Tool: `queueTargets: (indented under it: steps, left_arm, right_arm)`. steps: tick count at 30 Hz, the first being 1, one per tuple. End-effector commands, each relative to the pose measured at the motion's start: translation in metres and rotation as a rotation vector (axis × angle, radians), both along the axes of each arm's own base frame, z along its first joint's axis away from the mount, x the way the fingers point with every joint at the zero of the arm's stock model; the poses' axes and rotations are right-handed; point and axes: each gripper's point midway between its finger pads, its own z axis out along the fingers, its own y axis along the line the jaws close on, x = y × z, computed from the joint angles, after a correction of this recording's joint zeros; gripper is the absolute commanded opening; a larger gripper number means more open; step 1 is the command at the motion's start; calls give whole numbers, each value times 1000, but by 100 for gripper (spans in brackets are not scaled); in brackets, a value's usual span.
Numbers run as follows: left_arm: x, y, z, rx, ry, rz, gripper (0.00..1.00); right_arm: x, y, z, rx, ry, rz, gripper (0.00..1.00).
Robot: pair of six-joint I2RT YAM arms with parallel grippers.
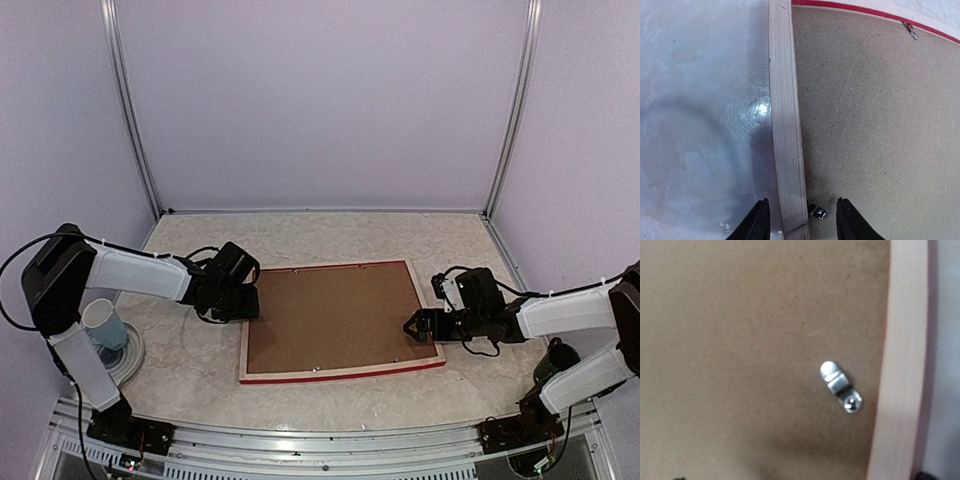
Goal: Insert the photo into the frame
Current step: Press the fastener onto the backboard.
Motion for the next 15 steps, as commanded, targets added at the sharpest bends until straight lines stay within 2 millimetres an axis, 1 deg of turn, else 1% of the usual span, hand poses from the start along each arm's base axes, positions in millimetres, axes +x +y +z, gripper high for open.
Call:
queueTargets:
  steps: [1, 4, 7, 9, 11, 13, 15]
  left_arm:
    - [-1, 0, 17, -34, -38, -28, 56]
    - [0, 1, 24, -46, -70, -28, 73]
    - [1, 2, 32, -72, -115, -23, 85]
    - [1, 0, 41, -114, -154, -31, 98]
    - [-2, -3, 51, -165, -193, -51, 99]
    - [-2, -7, 68, -229, -256, -65, 99]
    - [-6, -7, 78, -278, -297, -78, 99]
  right_arm:
    - [3, 2, 8, -34, -7, 10, 99]
    - [7, 2, 11, -40, -12, 8, 99]
    - [12, 0, 17, -54, -21, 0, 99]
    - [14, -2, 20, -65, -21, -6, 99]
    - [16, -3, 25, -69, -29, -10, 99]
    - [18, -4, 30, -69, -36, -16, 99]
    - [18, -5, 32, -72, -37, -20, 99]
